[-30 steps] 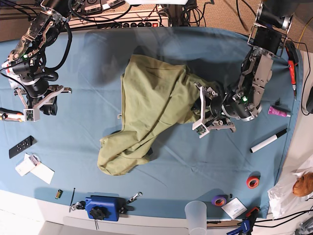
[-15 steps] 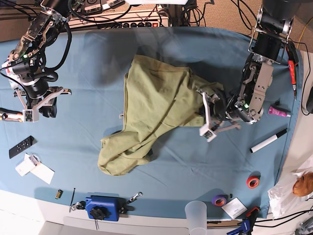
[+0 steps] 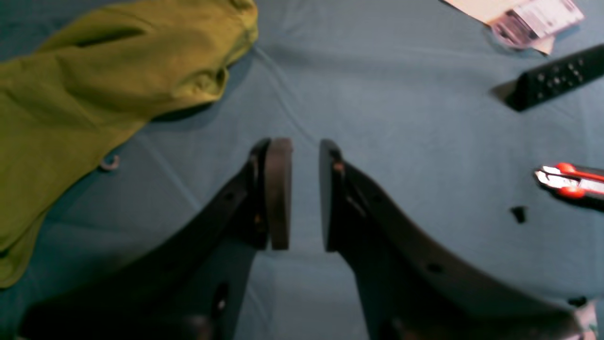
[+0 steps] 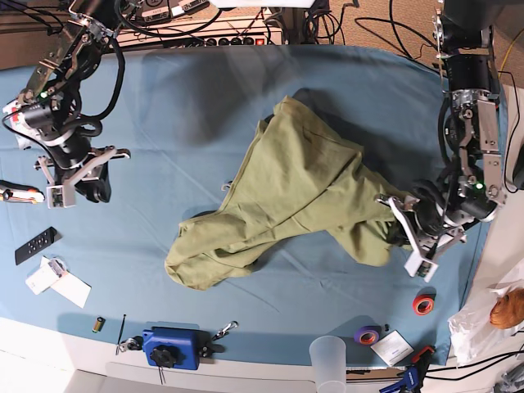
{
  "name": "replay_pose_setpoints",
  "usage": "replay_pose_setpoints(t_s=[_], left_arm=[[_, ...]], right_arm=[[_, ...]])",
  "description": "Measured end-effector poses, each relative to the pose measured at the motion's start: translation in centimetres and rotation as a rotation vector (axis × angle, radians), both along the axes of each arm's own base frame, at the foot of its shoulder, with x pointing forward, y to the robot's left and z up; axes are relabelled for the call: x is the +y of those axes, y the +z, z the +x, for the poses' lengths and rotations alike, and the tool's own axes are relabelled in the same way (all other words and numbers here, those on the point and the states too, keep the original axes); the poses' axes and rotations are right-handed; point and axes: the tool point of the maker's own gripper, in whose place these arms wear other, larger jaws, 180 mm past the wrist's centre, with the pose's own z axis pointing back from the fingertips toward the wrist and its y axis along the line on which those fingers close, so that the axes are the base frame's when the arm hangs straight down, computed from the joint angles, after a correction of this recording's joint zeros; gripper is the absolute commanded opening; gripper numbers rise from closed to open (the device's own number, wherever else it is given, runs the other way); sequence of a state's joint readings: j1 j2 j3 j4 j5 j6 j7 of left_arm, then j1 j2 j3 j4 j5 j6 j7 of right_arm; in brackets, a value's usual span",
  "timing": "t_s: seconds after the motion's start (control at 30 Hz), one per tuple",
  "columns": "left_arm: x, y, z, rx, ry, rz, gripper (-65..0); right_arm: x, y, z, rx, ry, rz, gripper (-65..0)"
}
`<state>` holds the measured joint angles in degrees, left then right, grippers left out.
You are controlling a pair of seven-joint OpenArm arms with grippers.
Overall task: Layout the t-shirt on the table in an organized manner, then fold the t-shirt properly
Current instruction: 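Pull the shirt edge away from the center with the left gripper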
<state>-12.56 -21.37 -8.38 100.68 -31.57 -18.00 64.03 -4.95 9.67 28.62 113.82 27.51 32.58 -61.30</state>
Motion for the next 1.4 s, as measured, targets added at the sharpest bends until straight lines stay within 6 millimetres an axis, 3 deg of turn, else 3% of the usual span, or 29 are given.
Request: replay_pose_setpoints(t_s=[0.23, 0.43, 0.77, 0.93, 1.1, 1.17, 1.27, 1.3, 1.4], left_arm=[[2.8, 4.4, 0.5, -0.129, 0.074, 0.007, -65.0], [7.7, 6.8, 0.8, -0.221, 0.200, 0.012, -65.0], [10.0, 7.7, 2.7, -0.357, 0.283, -0.022, -65.0], [12.7, 8.9, 4.0, -0.415, 0.408, 0.024, -65.0], [13.4, 10.5, 5.8, -0.473, 0.427, -0.012, -65.0], [14.0, 10.1, 6.4, -0.467, 0.445, -0.023, -64.4], [14.0, 8.7, 6.8, -0.427, 0.410, -0.016, -41.9], [13.8, 8.4, 6.8, -0.418, 0.398, -0.016, -37.7], [14.3, 7.7, 6.6, -0.373, 0.435, -0.021, -36.2]], right_arm=[[1.7, -0.7, 0.1, 0.029, 0.050, 0.006, -53.4], [1.7, -0.7, 0.1, 0.030, 0.050, 0.007, -53.4], [1.7, -0.7, 0.1, 0.030, 0.050, 0.007, -53.3], [1.7, -0.7, 0.1, 0.030, 0.051, 0.007, -53.4], [1.7, -0.7, 0.1, 0.030, 0.050, 0.006, -53.3], [1.7, -0.7, 0.1, 0.030, 0.050, 0.006, -53.4], [1.7, -0.7, 0.1, 0.030, 0.051, 0.006, -53.3], [1.7, -0.7, 0.1, 0.030, 0.050, 0.007, -53.3], [1.7, -0.7, 0.1, 0.030, 0.050, 0.007, -53.3]])
